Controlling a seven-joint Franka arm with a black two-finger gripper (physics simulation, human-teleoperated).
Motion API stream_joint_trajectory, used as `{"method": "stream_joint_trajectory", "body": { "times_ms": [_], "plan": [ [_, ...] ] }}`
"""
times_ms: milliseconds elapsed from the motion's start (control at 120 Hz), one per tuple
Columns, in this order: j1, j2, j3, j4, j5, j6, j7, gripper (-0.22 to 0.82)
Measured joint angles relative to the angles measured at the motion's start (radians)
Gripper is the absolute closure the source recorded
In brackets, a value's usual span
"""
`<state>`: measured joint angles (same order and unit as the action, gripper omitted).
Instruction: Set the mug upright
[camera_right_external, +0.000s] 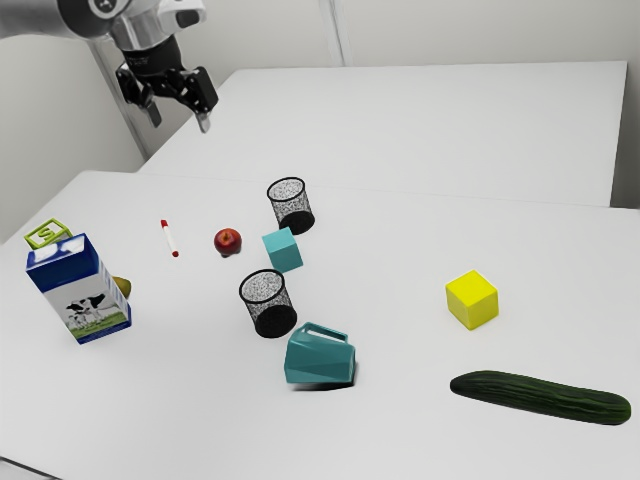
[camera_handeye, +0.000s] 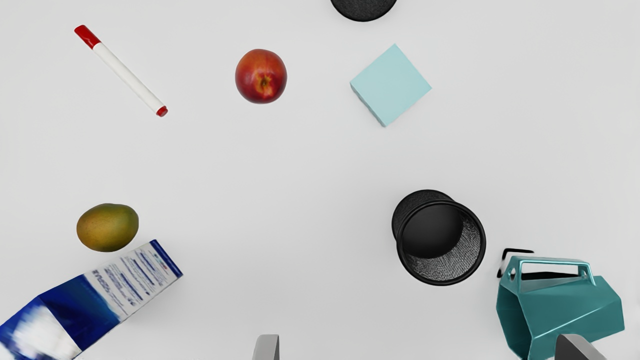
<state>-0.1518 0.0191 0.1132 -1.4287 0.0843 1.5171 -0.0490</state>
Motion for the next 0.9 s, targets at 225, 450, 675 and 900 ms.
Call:
{"method": "stream_joint_trajectory", "body": {
  "times_ms": [225,450,675,900],
  "plan": [
    [-0.029,-0.032,0.040,-0.077,-0.121,-0.044,0.002,0.00],
    [-0.003,-0.246,0.120,-0.619,-0.348,0.156,0.025,0.00],
    [-0.003,-0.247,0.108,-0.932,-0.595,0.445,0.113,0.00],
    [-0.004,-0.213,0.058,-1.049,-0.860,0.659,0.257,0.00]
  ]
}}
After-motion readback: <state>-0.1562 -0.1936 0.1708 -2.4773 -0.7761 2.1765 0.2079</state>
